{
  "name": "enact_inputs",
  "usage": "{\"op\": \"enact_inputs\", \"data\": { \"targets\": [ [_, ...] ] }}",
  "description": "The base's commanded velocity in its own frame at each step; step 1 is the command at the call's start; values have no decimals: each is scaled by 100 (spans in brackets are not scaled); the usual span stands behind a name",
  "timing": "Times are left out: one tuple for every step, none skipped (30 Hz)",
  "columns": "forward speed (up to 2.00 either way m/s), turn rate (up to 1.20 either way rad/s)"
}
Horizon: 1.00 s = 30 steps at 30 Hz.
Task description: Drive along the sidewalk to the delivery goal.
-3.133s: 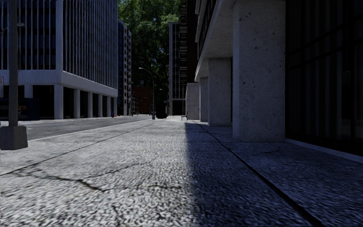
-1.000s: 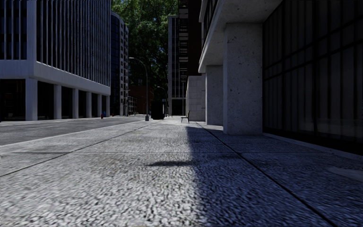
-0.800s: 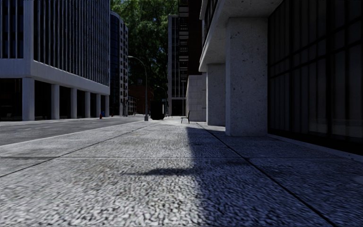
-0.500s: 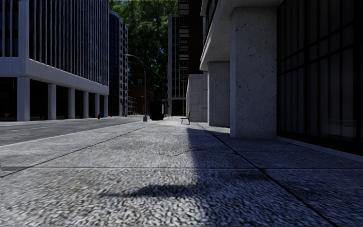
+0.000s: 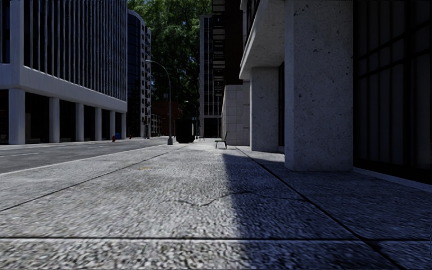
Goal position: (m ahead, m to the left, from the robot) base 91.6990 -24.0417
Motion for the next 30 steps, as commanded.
{"op": "enact_inputs", "data": {
  "targets": [
    [200, 0],
    [200, 0],
    [200, 0],
    [200, 0],
    [200, 0],
    [200, 0],
    [200, 0],
    [200, 0],
    [200, 0],
    [200, 0],
    [200, 0],
    [200, 0],
    [200, 0],
    [200, 0],
    [200, 0],
    [200, 0],
    [200, 0],
    [200, 0],
    [200, 0],
    [200, 0],
    [200, 0],
    [200, 0],
    [200, 0],
    [200, 0],
    [200, 0],
    [200, 0],
    [200, 0],
    [200, 0],
    [200, 0],
    [200, 0]
  ]
}}
